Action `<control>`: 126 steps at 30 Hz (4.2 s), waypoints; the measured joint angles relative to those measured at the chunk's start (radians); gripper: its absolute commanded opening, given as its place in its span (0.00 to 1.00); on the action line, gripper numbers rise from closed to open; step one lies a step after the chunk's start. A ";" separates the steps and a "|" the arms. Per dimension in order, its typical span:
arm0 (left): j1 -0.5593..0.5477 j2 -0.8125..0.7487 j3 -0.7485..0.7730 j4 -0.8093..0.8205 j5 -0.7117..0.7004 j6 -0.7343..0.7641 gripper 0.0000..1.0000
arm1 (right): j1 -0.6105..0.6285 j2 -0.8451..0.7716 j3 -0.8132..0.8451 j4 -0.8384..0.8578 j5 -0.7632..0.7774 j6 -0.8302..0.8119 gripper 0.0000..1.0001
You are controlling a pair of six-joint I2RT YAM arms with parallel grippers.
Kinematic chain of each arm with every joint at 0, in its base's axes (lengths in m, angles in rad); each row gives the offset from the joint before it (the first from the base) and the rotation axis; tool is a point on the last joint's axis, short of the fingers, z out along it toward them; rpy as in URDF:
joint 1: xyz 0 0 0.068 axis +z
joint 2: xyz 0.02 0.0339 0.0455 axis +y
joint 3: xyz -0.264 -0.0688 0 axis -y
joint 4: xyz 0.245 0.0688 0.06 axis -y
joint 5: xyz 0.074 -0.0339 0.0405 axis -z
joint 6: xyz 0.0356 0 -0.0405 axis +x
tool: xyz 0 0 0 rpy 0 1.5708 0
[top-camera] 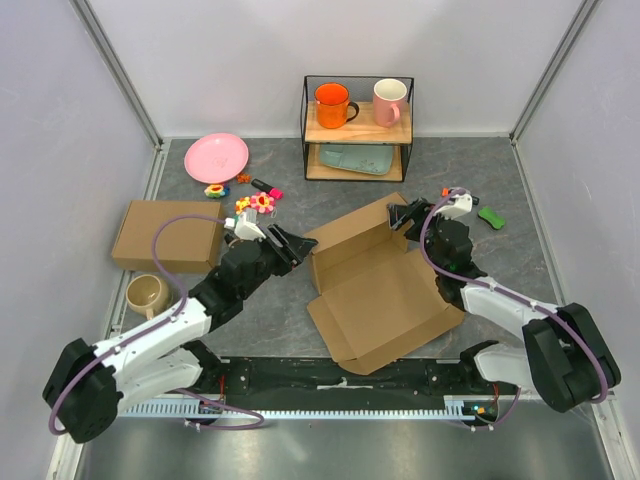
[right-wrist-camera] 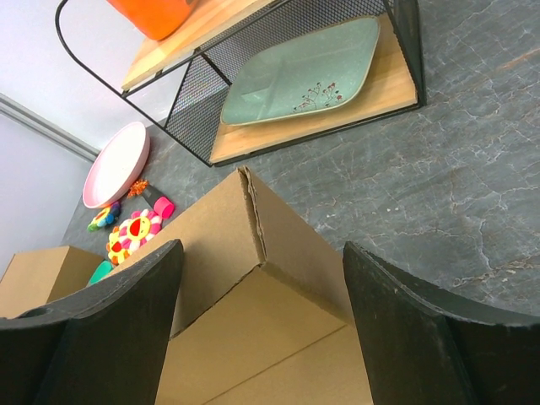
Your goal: Fold the paper box
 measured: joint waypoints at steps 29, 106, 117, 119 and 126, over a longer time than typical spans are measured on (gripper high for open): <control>0.000 0.164 0.135 -0.031 -0.034 0.209 0.44 | -0.025 -0.098 0.134 -0.374 -0.002 -0.070 0.84; 0.084 -0.013 0.074 -0.176 -0.061 0.263 0.70 | 0.278 -0.455 -0.034 -0.597 0.266 0.169 0.98; 0.090 -0.007 0.316 -0.409 -0.098 0.357 0.78 | 0.282 -0.459 0.282 -0.855 0.312 -0.094 0.98; 0.090 -0.010 0.372 -0.454 -0.117 0.375 0.78 | 0.287 -0.433 0.362 -0.875 0.296 -0.159 0.98; 0.091 -0.196 0.414 -0.642 -0.244 0.401 0.78 | 0.656 -0.184 0.620 -0.969 0.529 -0.493 0.98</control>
